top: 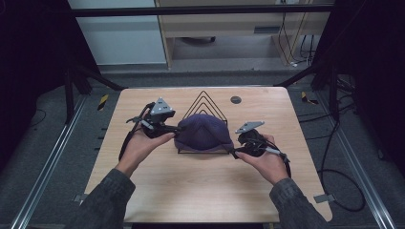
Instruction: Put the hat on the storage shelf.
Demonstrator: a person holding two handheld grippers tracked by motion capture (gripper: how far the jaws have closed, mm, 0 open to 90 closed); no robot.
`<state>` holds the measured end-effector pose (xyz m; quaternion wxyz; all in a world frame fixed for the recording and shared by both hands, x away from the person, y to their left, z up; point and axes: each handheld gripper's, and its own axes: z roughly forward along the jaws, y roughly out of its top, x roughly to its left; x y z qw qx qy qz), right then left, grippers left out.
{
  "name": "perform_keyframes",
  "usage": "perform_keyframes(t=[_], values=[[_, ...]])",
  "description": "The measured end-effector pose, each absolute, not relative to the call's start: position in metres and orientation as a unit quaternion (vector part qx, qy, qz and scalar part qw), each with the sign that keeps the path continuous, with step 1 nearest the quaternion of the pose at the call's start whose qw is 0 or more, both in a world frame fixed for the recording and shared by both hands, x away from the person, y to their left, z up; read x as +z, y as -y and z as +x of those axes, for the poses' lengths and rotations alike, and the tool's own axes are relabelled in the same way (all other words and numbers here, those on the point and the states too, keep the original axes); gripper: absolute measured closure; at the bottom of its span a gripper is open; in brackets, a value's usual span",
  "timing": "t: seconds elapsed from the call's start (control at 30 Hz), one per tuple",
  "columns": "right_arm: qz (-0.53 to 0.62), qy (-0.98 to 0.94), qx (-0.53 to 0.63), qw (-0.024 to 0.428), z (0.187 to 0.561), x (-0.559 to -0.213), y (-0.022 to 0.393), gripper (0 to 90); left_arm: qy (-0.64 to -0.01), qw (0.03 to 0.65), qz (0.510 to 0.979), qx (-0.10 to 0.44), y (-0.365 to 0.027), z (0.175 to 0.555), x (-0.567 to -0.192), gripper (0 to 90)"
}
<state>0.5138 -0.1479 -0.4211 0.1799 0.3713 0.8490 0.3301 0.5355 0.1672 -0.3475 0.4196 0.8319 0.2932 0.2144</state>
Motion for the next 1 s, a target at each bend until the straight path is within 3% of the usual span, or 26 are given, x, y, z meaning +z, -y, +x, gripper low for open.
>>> perform_keyframes(t=[0.13,0.4,0.8,1.0], values=[[0.377,-0.838,0.345,0.192,0.506,-0.414,0.148,19.4,-0.303,0.406,0.837,0.209,-0.173,0.526,-0.347,13.2],[0.366,-0.827,0.377,0.198,0.484,-0.406,0.147,10.0,-0.308,0.390,0.843,0.206,-0.189,0.500,-0.355,6.2],[0.348,-0.837,0.387,0.169,0.468,-0.419,0.142,5.3,-0.310,0.376,0.850,0.199,-0.212,0.472,-0.375,4.1],[0.343,-0.848,0.374,0.154,0.464,-0.436,0.138,11.7,-0.336,0.357,0.848,0.199,-0.229,0.465,-0.404,4.7]])
